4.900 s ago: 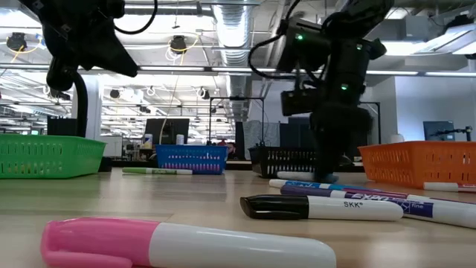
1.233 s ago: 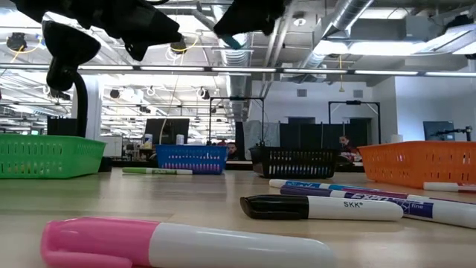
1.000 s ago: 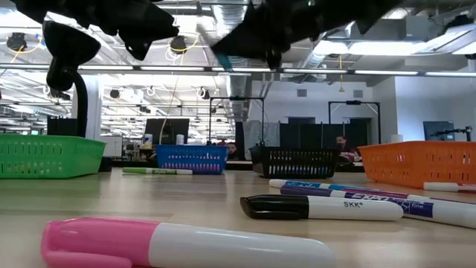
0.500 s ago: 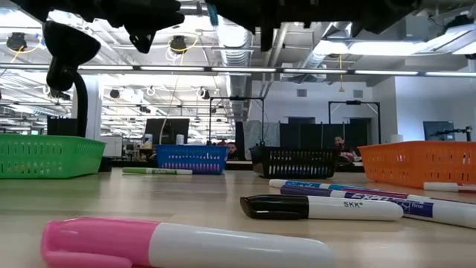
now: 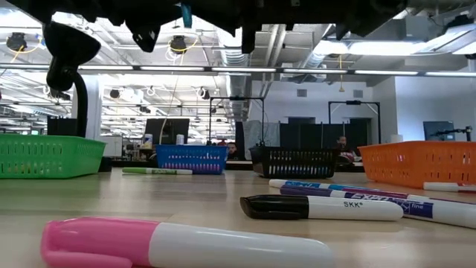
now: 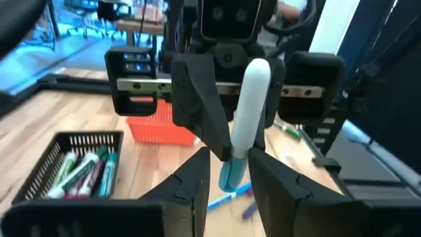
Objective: Pick & Place Markers
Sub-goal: Put the light blue highlighter pen into the green basket
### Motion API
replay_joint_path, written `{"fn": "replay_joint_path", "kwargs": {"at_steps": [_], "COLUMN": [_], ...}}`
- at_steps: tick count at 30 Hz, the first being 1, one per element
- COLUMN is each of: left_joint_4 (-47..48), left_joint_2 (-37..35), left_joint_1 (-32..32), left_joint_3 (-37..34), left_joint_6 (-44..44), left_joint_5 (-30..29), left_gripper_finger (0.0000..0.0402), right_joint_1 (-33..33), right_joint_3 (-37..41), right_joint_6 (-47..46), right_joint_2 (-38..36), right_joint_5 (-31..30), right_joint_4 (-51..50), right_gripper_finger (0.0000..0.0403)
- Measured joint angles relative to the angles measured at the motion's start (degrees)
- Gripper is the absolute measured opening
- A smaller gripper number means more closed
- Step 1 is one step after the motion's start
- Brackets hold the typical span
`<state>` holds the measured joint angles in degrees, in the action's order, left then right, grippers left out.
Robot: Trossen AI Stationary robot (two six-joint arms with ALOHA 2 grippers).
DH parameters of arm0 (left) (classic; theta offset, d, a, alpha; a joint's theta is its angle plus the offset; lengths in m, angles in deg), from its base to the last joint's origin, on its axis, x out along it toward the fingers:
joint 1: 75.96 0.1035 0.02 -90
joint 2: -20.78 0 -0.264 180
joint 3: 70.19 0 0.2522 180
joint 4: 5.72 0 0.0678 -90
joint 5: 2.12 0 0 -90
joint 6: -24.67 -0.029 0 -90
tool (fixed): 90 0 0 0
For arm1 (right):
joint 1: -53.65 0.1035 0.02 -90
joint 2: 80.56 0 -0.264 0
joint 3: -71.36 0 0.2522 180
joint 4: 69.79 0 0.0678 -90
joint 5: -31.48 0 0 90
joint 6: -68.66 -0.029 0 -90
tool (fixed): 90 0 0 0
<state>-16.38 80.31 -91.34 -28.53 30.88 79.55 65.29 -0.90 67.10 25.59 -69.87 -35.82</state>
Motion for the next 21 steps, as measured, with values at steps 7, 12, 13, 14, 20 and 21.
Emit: {"fn": "replay_joint_path", "kwargs": {"at_steps": [7,12,13,14,20,21], "left_joint_4": [-0.1,0.0,0.2,0.2,-0.8,-1.3], "left_joint_2": [-0.4,-0.3,-0.5,-0.6,-0.5,-0.6], "left_joint_1": [0.1,0.1,0.0,-0.1,-0.1,-0.1], "left_joint_3": [-0.6,-0.6,-0.6,-0.6,-0.5,-0.4], "left_joint_6": [0.0,0.0,0.0,0.0,0.2,0.2], "left_joint_5": [-0.5,-0.6,-0.6,-0.6,-0.2,-0.1], "left_gripper_finger": [0.0104,0.0104,0.0104,0.0104,0.0104,0.0104], "right_joint_1": [0.0,0.0,0.0,0.0,0.0,-0.1], "right_joint_3": [-0.2,-0.1,-0.1,-0.2,-0.2,-0.1], "right_joint_6": [0.0,0.0,0.0,0.0,0.0,0.1], "right_joint_2": [0.2,0.2,0.2,0.2,0.2,0.4], "right_joint_5": [-0.2,-0.4,-0.5,-0.5,-0.7,-0.8], "right_joint_4": [-0.5,-0.8,-1.0,-1.2,-2.8,-3.3], "right_gripper_finger": [0.0040,0.0048,0.0049,0.0049,0.0041,0.0041]}}
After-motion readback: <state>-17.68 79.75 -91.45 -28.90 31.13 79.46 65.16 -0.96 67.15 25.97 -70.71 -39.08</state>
